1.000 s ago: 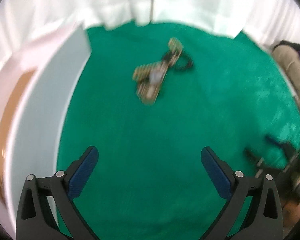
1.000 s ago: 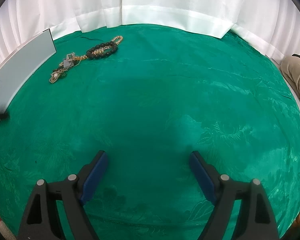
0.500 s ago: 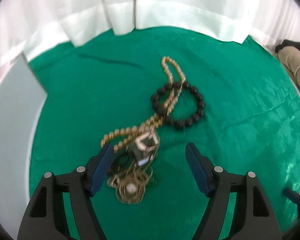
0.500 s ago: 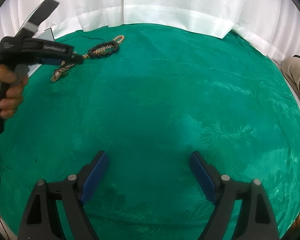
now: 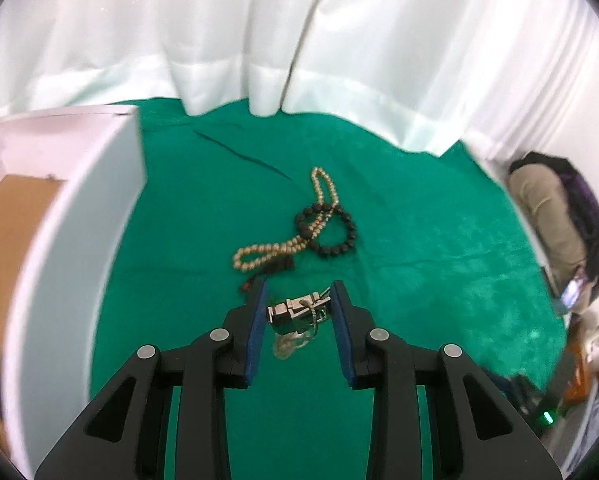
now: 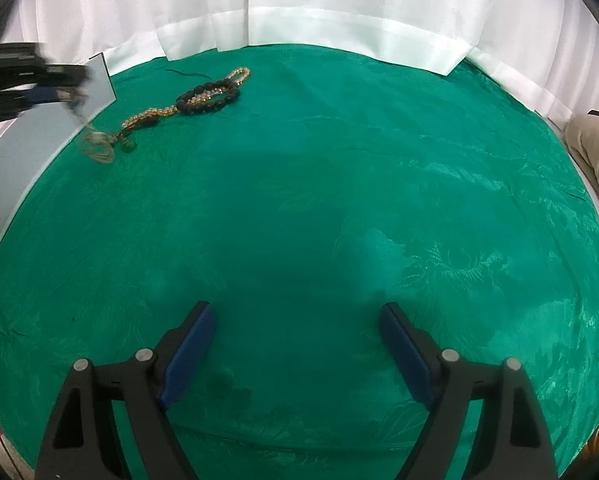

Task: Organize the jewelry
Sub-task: 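Grasp the silver charm with the left tool and lift it, then grasp the black bead bracelet with the right tool while the left tool holds the silver charm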

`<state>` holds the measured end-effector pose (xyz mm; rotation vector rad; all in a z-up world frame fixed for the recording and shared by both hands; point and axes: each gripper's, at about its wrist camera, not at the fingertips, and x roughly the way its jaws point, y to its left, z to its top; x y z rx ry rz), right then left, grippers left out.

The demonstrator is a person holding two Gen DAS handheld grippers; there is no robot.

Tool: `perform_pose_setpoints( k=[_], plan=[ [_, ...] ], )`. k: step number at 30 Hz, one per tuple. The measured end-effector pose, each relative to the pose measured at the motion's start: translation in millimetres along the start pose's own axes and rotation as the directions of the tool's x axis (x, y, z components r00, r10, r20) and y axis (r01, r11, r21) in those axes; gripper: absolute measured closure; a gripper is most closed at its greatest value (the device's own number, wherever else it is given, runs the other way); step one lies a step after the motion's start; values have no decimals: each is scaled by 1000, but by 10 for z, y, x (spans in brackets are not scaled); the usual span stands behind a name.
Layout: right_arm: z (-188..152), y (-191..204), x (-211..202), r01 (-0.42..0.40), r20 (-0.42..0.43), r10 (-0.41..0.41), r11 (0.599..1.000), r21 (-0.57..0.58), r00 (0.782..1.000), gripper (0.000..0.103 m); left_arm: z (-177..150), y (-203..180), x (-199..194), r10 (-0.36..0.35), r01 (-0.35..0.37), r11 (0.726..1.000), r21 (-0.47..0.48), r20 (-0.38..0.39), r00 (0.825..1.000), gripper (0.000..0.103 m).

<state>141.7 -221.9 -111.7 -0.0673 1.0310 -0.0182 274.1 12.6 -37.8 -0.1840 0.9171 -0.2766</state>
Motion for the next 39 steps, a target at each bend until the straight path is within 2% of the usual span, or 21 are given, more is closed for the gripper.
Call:
perform_pose_setpoints(
  k=[4, 9, 11, 15, 17, 18, 19, 22, 23, 26, 29, 31, 35, 39],
  plan=[
    [17, -6, 0, 1, -6, -1, 1000, -7, 1000, 16, -268, 92, -424, 9, -9, 1000, -17, 2, 1000, 72],
    [65, -6, 14, -17, -58, 16, 1000, -25, 998, 16, -734, 195, -627, 54, -55, 998, -12, -34, 998, 72],
    [133, 26, -28, -51, -96, 47, 998, -37, 994, 16, -870, 237, -662, 66, -67, 998, -13, -46, 997, 72],
    [508, 208, -252, -182, -66, 177, 981, -71, 982, 18, -1012, 301, -656, 70, -72, 997, -31, -62, 996, 72],
    [859, 333, -292, -245, -39, 242, 965, -91, 969, 37, -1019, 320, -640, 72, -74, 996, -40, -62, 995, 72],
    [1048, 392, -256, -268, -34, 266, 958, -98, 963, 56, -1025, 325, -641, 76, -79, 996, -39, -61, 995, 72],
    [1288, 469, -148, -292, -42, 289, 951, -105, 956, 65, -1016, 334, -637, 79, -81, 996, -39, -61, 995, 72],
    [1765, 621, 258, -365, -72, 360, 927, -87, 930, 74, -1002, 383, -659, 76, -79, 996, -51, -62, 995, 72],
    [1932, 701, 466, -376, -97, 367, 922, -90, 925, 77, -995, 404, -668, 77, -80, 995, -57, -64, 995, 72],
    [2142, 896, 839, -368, -149, 352, 924, -102, 924, 79, -980, 443, -675, 84, -88, 994, -65, -69, 994, 72],
    [2186, 1058, 1083, -336, -198, 310, 935, -115, 930, 80, -952, 463, -666, 85, -90, 994, -65, -76, 993, 72],
    [2189, 1137, 1200, -313, -224, 280, 941, -129, 934, 87, -931, 472, -656, 84, -89, 994, -64, -79, 993, 72],
    [2212, 1143, 1200, -292, -214, 265, 950, -108, 940, 90, -901, 468, -669, 74, -80, 994, -69, -82, 994, 72],
    [2228, 1047, 831, -338, -164, 322, 938, -80, 932, 90, -861, 411, -784, 50, -54, 996, -69, -68, 996, 72]
  ],
)
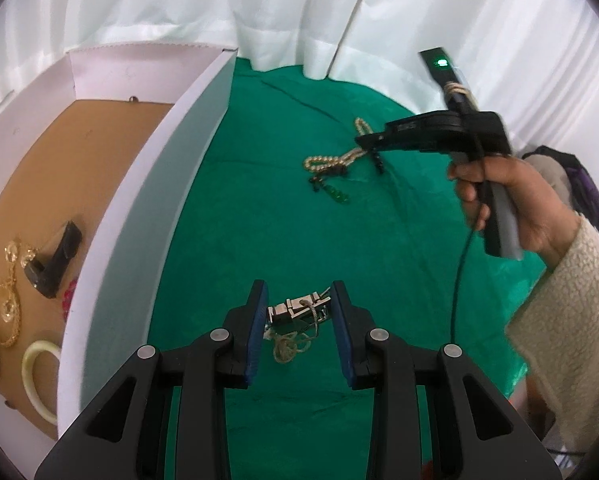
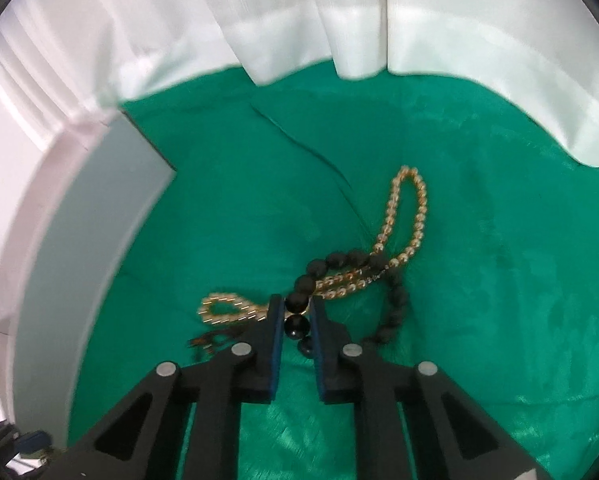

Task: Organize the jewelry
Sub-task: 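Grasp the black bead bracelet with the right tool while the left tool holds the silver charm, then carry the silver charm and black bracelet into the white box and release both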

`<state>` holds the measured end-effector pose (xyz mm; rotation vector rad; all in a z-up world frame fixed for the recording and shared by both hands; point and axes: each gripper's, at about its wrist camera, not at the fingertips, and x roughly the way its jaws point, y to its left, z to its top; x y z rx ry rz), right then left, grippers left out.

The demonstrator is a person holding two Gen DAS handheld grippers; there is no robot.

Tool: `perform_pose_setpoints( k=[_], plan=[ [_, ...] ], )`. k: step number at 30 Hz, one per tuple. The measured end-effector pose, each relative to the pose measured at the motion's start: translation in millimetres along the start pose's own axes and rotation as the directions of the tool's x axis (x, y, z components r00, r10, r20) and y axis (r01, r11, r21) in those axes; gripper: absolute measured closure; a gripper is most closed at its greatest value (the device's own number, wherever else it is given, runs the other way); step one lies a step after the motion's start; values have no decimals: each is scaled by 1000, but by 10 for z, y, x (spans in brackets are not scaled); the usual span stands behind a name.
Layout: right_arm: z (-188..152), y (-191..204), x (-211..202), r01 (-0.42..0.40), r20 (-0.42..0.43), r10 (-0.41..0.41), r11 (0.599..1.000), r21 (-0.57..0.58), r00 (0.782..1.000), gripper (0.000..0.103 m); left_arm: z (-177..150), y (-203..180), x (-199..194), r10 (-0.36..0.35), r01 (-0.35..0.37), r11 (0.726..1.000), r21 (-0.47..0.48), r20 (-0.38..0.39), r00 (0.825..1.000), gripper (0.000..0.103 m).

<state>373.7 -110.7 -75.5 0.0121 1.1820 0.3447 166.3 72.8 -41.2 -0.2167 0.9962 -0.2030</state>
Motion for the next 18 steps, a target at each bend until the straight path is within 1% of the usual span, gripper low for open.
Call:
perform_pose_setpoints(
  k=[4, 7, 9, 14, 15, 16, 18],
  plan=[
    [-55, 80, -474, -44, 49, 44, 999, -4, 998, 90, 66, -48, -182, -47, 47, 999, -20, 17, 999, 72],
    [-101, 236, -777, -92, 82, 94, 995, -25, 992, 90, 127, -111, -426, -78, 79, 997, -21, 46, 996, 72],
    [-150, 350, -988, -122, 103, 126, 992, -44, 987, 90, 174, -158, -658, -96, 97, 995, -14, 71, 993, 72],
    [-196, 855, -1464, -211, 159, 230, 969, -126, 960, 90, 292, -139, -1166, -124, 125, 992, -5, 117, 985, 72],
    [-200, 949, -1543, -226, 167, 249, 964, -142, 954, 90, 323, -105, -1325, -120, 122, 993, -3, 135, 984, 72],
    [-193, 1032, -1600, -239, 172, 265, 958, -156, 949, 90, 342, -73, -1403, -116, 118, 993, -1, 144, 983, 72],
    [-183, 1278, -1733, -283, 178, 317, 940, -193, 932, 90, 392, 7, -1612, -95, 96, 995, 4, 170, 981, 72]
  ],
)
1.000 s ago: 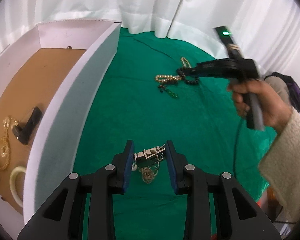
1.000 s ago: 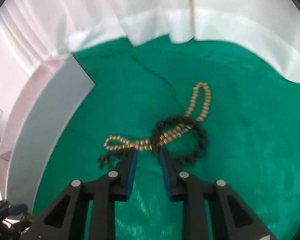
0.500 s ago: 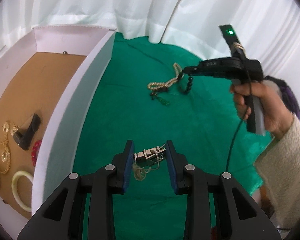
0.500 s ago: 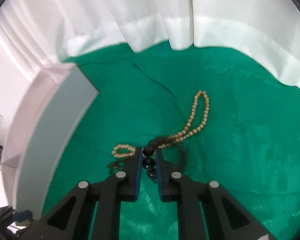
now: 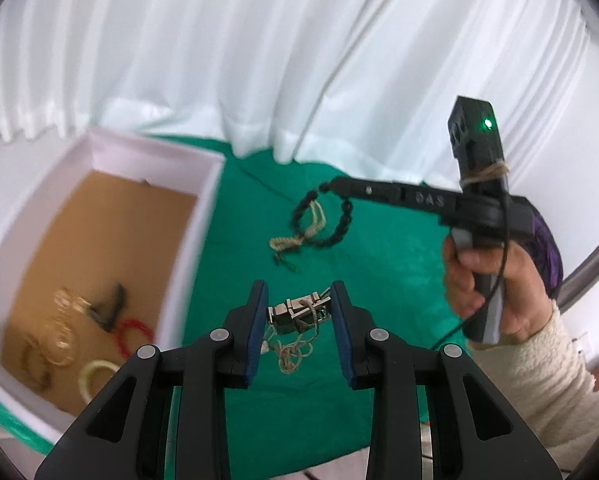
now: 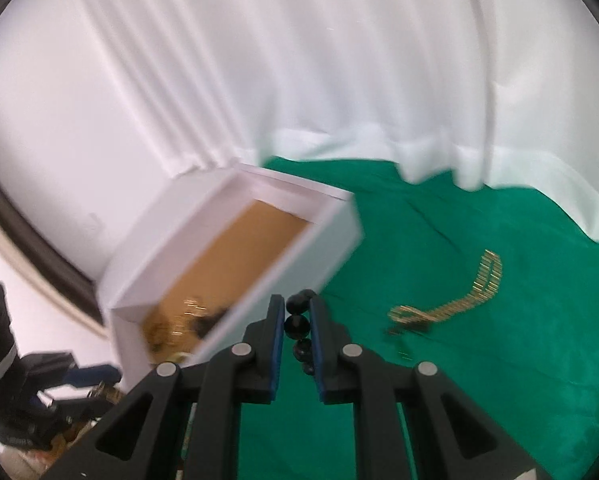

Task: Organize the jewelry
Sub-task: 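Carry the silver charm and black bracelet into the white box and release both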

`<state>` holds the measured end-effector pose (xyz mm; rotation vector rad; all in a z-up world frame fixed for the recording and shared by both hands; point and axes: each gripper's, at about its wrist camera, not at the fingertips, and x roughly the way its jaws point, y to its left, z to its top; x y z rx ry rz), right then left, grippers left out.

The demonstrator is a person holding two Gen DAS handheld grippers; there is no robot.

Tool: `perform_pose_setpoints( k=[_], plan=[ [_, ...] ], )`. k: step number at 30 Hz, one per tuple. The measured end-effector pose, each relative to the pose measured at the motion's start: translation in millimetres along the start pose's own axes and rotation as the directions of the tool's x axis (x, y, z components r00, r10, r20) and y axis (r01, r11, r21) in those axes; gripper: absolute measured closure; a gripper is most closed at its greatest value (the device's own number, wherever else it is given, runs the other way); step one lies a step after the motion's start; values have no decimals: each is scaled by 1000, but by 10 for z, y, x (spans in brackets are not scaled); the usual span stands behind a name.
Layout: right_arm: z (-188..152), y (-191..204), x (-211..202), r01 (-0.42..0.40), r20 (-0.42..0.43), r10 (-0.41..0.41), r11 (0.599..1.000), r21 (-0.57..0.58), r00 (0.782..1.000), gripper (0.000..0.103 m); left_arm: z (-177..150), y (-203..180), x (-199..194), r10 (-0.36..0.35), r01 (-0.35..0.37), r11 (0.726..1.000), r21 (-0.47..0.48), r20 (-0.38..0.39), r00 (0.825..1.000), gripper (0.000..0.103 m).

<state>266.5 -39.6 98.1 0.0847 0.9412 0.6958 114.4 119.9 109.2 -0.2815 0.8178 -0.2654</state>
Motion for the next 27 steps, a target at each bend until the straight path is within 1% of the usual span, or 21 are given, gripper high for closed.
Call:
perform_pose_setpoints(
  k=[2, 5, 8, 10, 12, 15, 17, 19, 20, 23, 25, 26, 27],
  plan=[
    [66, 254, 2, -54, 9, 54, 998, -25, 998, 90, 93, 108, -187, 35, -35, 999, 8, 24, 999, 72],
    [152, 601, 114, -121, 4, 122, 991, -60, 993, 90, 182, 304, -287, 105, -105, 994, 5, 51, 993, 72],
    [222, 933, 307, -172, -9, 172, 981, -92, 985, 90, 247, 674, -351, 167, -165, 986, -29, 62, 984, 72],
    [266, 1086, 461, -185, -27, 183, 978, -98, 983, 90, 289, 927, -294, 195, -192, 980, -51, 57, 979, 72],
    [331, 1186, 695, -191, -45, 187, 977, -98, 981, 90, 326, 1152, -189, 208, -204, 976, -69, 43, 977, 72],
    [399, 1250, 1085, -188, -77, 182, 978, -91, 980, 90, 397, 1484, 104, 213, -211, 974, -88, 19, 977, 72],
    [421, 1265, 1352, -178, -102, 168, 980, -93, 981, 90, 411, 1625, 286, 232, -230, 969, -90, 7, 973, 72],
    [420, 1263, 1639, -144, -130, 129, 983, -115, 983, 90, 435, 1825, 564, 241, -241, 965, -105, -16, 970, 72],
    [408, 1256, 1821, -108, -145, 89, 986, -130, 985, 90, 439, 1872, 664, 244, -245, 963, -110, -20, 969, 72],
    [356, 1215, 2167, -24, -163, -3, 986, -167, 987, 90, 421, 2085, 1022, 250, -255, 958, -135, -53, 967, 72],
    [312, 1183, 2329, 3, -176, -35, 984, -180, 984, 90, 382, 2183, 1194, 270, -278, 952, -133, -73, 960, 71],
    [270, 1164, 2432, 23, -192, -59, 982, -188, 980, 89, 367, 2239, 1266, 289, -297, 946, -129, -80, 954, 69],
    [245, 1137, 2479, 37, -198, -74, 982, -186, 977, 89, 349, 2270, 1306, 311, -320, 939, -125, -88, 946, 59]
  ],
)
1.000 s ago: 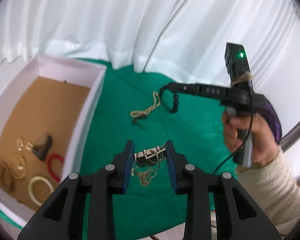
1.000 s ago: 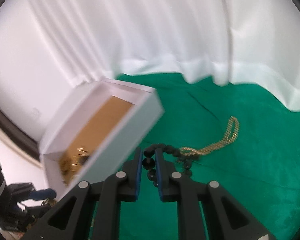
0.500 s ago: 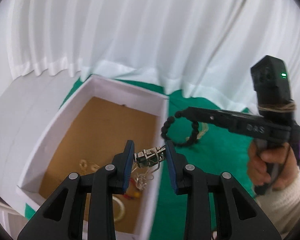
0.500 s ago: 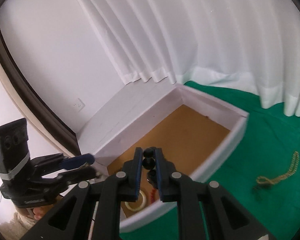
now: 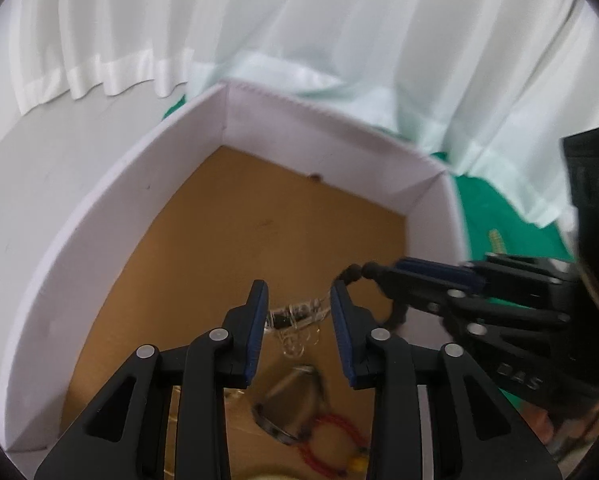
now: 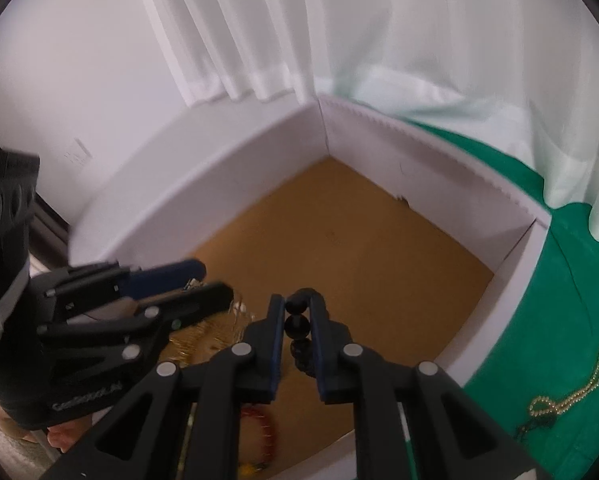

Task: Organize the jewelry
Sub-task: 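Carry the silver charm and black bracelet into the white box and release both, then move both tools back toward the gold bead necklace and green pendant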

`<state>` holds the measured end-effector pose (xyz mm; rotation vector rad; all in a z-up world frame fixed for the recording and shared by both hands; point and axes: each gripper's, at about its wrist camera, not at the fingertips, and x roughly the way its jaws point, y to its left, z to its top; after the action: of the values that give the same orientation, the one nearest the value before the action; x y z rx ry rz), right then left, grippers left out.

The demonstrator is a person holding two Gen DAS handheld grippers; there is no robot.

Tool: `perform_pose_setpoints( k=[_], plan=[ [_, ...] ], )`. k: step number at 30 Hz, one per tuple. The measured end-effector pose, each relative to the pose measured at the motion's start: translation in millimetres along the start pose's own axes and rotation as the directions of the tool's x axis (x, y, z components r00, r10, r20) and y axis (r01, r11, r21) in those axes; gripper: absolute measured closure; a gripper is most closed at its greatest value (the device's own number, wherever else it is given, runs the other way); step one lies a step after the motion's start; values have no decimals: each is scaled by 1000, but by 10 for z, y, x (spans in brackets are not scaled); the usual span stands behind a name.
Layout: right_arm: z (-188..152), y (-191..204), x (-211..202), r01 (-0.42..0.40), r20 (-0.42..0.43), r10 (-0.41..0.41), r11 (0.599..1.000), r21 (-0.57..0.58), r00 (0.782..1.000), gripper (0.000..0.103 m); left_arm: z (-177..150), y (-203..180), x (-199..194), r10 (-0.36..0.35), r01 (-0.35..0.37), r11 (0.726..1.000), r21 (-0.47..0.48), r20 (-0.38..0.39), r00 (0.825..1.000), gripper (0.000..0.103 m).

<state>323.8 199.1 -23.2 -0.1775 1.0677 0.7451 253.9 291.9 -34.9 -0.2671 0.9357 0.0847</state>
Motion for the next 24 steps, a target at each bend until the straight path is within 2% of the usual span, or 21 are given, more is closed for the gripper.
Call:
perform_pose_setpoints(
  k=[1, 2, 3, 4, 6, 9, 13, 24],
  plan=[
    [-27, -19, 40, 10, -6, -10, 1000, 8, 1000, 84, -19, 22, 26, 29, -29, 1000, -3, -5, 1000, 50],
    [-47, -32, 60, 16, -12, -16, 1000, 15, 1000, 77, -59, 61, 13, 63, -63, 998, -13, 0, 998, 37],
    [-67, -51, 57, 23, -11, -23, 999, 25, 1000, 61, -86, 88, -13, 76, -75, 997, -20, 10, 997, 27],
    [-94, -73, 16, 26, -4, -26, 999, 34, 1000, 48, -130, 110, -79, 88, -88, 996, -25, 29, 996, 24],
    [-138, -106, -114, 23, 24, -24, 999, 43, 999, 46, -204, 124, -227, 99, -97, 995, -27, 56, 994, 23],
    [-210, -134, -341, 43, 64, -46, 998, 39, 997, 45, -343, 20, -518, 121, -120, 993, -19, 98, 988, 15],
    [-422, -176, -751, 86, 113, -89, 996, 33, 990, 34, -569, -285, -860, 153, -159, 987, 20, 160, 975, 8],
    [-1136, -366, -1625, 235, 187, -237, 971, 31, 953, 34, -996, -1208, -1240, 135, -173, 972, 156, 228, 964, 8]
  ],
)
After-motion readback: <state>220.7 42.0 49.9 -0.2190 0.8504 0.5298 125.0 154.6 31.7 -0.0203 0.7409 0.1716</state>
